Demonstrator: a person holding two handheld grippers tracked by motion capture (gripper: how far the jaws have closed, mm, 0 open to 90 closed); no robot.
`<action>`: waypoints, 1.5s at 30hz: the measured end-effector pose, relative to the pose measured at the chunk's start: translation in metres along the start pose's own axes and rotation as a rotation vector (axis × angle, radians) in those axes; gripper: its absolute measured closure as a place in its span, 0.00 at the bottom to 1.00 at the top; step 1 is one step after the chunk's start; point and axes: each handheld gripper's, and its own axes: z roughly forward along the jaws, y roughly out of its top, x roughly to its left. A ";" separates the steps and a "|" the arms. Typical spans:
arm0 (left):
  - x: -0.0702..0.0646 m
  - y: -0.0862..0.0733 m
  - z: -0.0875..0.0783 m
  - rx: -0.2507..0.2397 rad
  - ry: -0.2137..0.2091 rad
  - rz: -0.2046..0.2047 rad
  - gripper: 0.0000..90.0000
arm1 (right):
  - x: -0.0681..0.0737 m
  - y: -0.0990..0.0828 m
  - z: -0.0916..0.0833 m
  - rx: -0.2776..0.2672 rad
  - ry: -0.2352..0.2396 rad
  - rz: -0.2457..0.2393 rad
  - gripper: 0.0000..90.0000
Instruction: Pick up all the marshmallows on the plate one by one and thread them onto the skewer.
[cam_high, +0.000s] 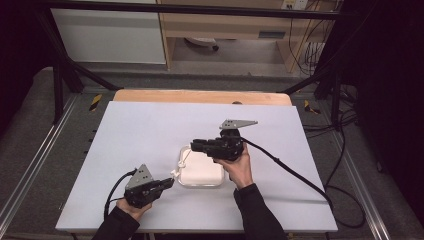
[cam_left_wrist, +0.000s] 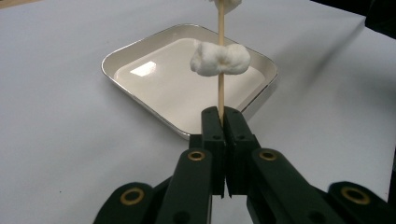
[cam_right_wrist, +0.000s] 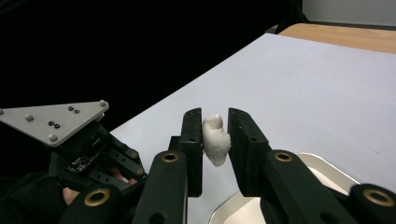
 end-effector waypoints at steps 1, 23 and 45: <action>0.000 0.000 0.000 0.003 0.000 0.002 0.98 | 0.000 -0.001 0.001 0.002 0.000 -0.001 0.85; -0.001 -0.001 0.005 0.080 0.012 0.019 0.99 | 0.003 -0.014 0.012 0.048 0.018 -0.005 0.91; -0.006 0.002 0.006 0.116 0.022 0.045 0.99 | 0.008 -0.023 0.016 0.083 0.028 -0.047 0.92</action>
